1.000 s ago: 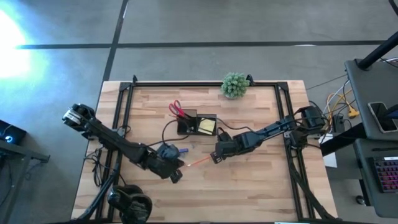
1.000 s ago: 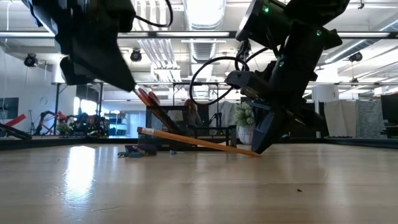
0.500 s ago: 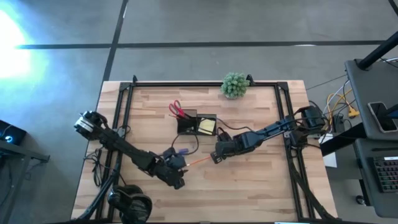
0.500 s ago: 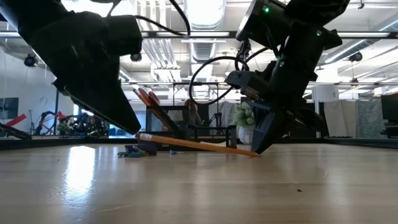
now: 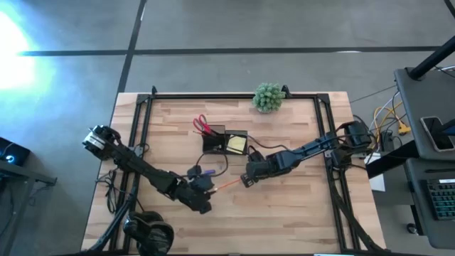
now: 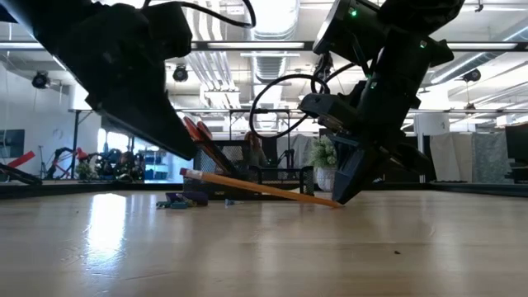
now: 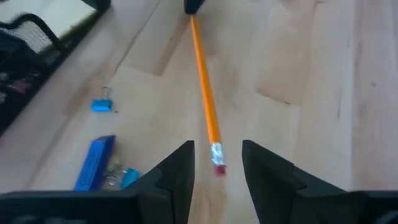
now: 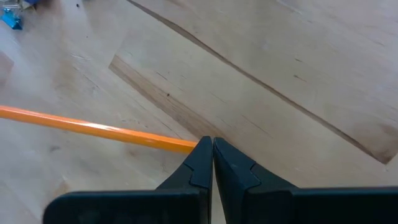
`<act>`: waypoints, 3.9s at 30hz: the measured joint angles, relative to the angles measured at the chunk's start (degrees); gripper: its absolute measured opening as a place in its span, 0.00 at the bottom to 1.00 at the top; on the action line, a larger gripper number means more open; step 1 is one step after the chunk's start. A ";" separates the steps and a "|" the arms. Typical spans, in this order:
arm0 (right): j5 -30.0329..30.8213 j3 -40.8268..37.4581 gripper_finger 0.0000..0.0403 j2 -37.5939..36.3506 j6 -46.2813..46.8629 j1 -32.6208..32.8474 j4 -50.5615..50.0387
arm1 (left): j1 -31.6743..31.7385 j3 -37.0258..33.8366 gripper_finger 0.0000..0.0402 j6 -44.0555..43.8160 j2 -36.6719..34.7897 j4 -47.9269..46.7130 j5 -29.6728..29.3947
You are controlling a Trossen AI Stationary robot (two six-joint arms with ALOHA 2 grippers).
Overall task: Pick and place office supplies into organizer
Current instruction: Put the orange pencil into the desk organizer
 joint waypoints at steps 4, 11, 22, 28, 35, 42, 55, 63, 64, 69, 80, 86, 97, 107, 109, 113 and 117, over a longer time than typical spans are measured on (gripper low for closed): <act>-0.04 -0.06 0.02 0.00 0.00 0.00 0.18 | 0.08 -0.02 0.30 0.08 0.00 -0.25 -0.37; -0.06 -0.13 0.02 0.00 0.01 0.00 0.32 | 0.06 -0.11 0.30 0.23 0.67 -0.12 0.08; -0.09 -0.30 0.02 0.00 0.38 0.00 0.37 | 0.11 -0.24 0.30 0.01 3.82 1.30 2.01; -0.08 -0.32 0.02 0.00 0.44 0.00 0.37 | 1.12 -0.24 0.29 0.01 3.87 1.24 0.76; -0.07 -0.35 0.02 0.00 0.42 0.02 0.34 | 1.80 -0.24 0.22 0.10 3.87 1.27 0.94; -0.07 -0.35 0.02 0.00 0.23 0.02 0.36 | 1.93 -0.24 0.12 2.27 3.87 1.24 2.73; -0.13 -0.37 0.02 0.00 0.04 0.02 0.54 | 1.93 -0.26 0.01 4.10 3.87 1.29 3.41; 0.48 0.24 0.02 -0.09 0.24 0.04 0.30 | 1.94 0.38 0.01 4.13 1.35 -0.13 3.69; 1.11 0.55 0.02 -0.17 0.18 0.23 0.22 | 1.96 0.39 0.01 4.15 0.74 -1.01 3.71; 6.25 3.40 0.02 -2.54 -0.98 0.56 -0.83 | 1.93 0.45 0.01 4.15 -3.17 -8.33 3.74; 26.18 12.11 0.07 -16.13 -9.83 1.29 -14.83 | 4.22 12.13 0.00 -3.12 -18.02 -42.61 3.47; 27.13 12.52 0.07 -21.40 -12.80 0.74 -16.74 | 10.98 24.39 0.00 -6.56 -20.81 -59.97 5.31; 23.15 8.90 0.07 -22.38 -11.08 2.36 -17.74 | 36.34 36.43 0.00 0.96 -18.19 -67.49 30.01; 25.44 4.64 0.07 -22.32 -2.27 6.54 -17.75 | 49.66 36.61 0.00 10.95 -11.21 -73.53 42.92; 26.87 3.84 0.07 -22.32 -1.23 6.62 -17.69 | 50.49 36.61 0.00 13.65 -9.71 -73.71 43.52; 27.37 2.24 0.07 -22.26 3.38 6.51 -17.67 | 52.60 36.61 0.00 19.04 -7.35 -73.29 44.16; 28.44 0.95 0.07 -21.97 5.80 6.51 -17.46 | 54.42 38.19 0.01 23.66 -6.14 -72.88 43.79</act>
